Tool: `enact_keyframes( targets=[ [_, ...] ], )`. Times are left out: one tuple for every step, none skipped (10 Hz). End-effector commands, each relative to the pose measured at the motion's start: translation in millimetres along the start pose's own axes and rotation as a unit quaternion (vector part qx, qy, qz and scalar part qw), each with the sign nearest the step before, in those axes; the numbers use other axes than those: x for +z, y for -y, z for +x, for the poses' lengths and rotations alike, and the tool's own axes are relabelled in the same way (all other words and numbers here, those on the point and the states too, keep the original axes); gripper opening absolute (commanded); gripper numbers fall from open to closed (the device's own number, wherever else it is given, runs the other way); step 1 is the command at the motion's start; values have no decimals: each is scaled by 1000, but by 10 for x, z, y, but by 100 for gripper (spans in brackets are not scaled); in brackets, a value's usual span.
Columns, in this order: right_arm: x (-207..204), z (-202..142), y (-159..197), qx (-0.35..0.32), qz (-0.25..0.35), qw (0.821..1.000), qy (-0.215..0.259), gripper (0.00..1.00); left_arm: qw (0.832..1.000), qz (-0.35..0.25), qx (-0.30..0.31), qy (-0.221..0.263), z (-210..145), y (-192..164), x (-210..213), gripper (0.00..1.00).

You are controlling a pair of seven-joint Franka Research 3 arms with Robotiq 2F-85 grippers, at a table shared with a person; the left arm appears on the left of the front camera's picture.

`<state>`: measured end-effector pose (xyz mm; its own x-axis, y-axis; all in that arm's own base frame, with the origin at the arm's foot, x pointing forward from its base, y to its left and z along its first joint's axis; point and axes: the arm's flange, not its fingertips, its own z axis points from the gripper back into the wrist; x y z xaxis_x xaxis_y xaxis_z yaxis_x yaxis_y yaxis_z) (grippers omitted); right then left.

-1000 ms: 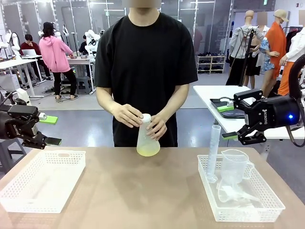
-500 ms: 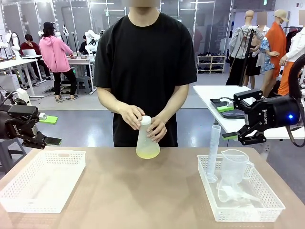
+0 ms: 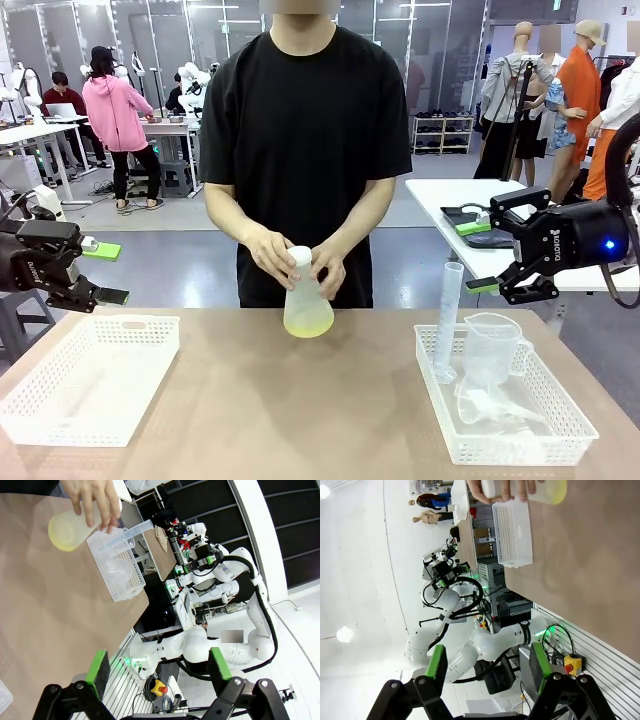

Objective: Prepare the solutions needed for the experiment.
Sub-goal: When the human places the Big flask in the center of the table, pick up the Big flask and place it in the left Organizing basket.

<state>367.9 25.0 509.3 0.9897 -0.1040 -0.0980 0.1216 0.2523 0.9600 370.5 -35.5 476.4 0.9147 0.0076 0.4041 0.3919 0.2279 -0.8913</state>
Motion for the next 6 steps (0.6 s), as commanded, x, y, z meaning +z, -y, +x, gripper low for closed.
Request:
enact_keyframes(
  targets=[
    [2,-8,-23,2,5,1000,0,83,1000,-14,-4,8,20,9,-18,100],
    [2,-8,-23,2,5,1000,0,83,1000,-14,-4,8,20,9,-18,100],
    [2,-8,-23,2,5,1000,0,83,1000,-14,-4,8,20,9,-18,100],
    [2,-8,-23,2,5,1000,0,83,1000,-14,-4,8,20,9,-18,100],
    [2,-8,-23,2,5,1000,0,83,1000,-14,-4,8,20,9,-18,100],
    [2,-8,-23,2,5,1000,0,83,1000,-14,-4,8,20,9,-18,100]
  ],
)
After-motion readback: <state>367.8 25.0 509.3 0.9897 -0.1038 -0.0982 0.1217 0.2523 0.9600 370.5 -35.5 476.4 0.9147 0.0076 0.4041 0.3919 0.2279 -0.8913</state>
